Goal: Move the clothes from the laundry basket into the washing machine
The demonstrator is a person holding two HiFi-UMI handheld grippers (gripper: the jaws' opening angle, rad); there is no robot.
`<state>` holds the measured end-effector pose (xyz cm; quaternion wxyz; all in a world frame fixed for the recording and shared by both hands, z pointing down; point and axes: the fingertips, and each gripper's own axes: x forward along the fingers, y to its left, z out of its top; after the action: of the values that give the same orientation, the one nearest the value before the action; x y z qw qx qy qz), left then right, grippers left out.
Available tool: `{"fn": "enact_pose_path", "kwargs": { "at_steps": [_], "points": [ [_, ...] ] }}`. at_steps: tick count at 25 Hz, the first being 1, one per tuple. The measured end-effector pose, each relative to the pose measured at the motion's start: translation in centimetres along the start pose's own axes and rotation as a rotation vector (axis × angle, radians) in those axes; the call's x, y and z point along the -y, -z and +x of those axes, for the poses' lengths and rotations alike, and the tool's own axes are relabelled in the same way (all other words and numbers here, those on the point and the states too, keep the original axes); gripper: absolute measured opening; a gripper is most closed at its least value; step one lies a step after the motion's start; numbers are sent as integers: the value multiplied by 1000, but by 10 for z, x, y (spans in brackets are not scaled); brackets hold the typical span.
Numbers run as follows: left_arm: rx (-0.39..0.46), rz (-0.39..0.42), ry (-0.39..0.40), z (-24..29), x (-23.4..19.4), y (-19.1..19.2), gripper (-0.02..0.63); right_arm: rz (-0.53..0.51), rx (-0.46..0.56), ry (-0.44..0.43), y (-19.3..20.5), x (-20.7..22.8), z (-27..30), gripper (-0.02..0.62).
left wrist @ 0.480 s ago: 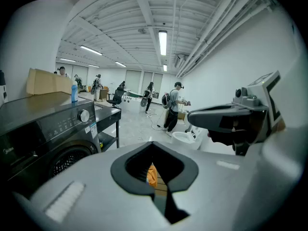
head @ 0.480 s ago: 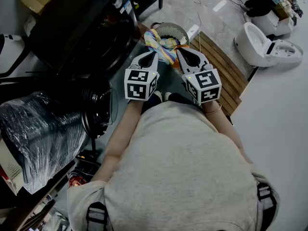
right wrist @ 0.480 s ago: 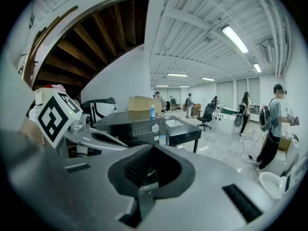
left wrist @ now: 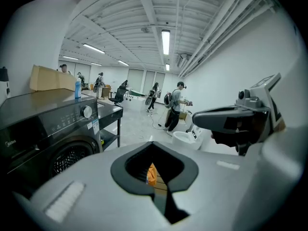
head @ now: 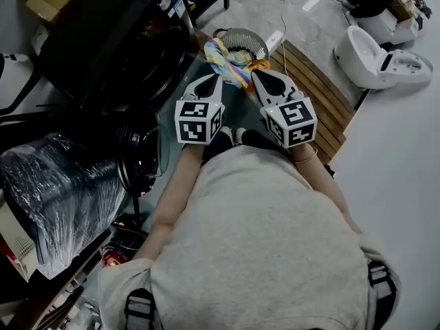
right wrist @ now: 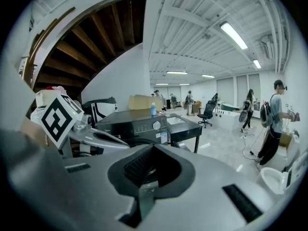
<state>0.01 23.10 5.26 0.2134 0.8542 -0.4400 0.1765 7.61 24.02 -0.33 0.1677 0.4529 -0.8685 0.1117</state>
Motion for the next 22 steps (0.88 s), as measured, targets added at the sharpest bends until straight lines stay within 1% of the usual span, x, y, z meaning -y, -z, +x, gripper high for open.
{"fn": "enact_pose_path", "kwargs": {
  "at_steps": [5, 8, 13, 17, 22],
  "points": [
    [-4, -7, 18, -2, -2, 2, 9, 19, 41, -13, -8, -9, 2, 8],
    [-15, 11, 44, -2, -6, 4, 9, 45, 36, -16, -7, -17, 6, 8],
    [-26, 25, 79, 0, -12, 2, 9, 91, 3, 8, 7, -25, 8, 8],
    [-40, -9, 95, 4, -11, 7, 9, 118, -24, 15, 15, -19, 13, 8],
    [-55, -62, 73, 19, -20, 13, 8, 121, -50, 5, 18, 3, 33, 8]
  ]
}}
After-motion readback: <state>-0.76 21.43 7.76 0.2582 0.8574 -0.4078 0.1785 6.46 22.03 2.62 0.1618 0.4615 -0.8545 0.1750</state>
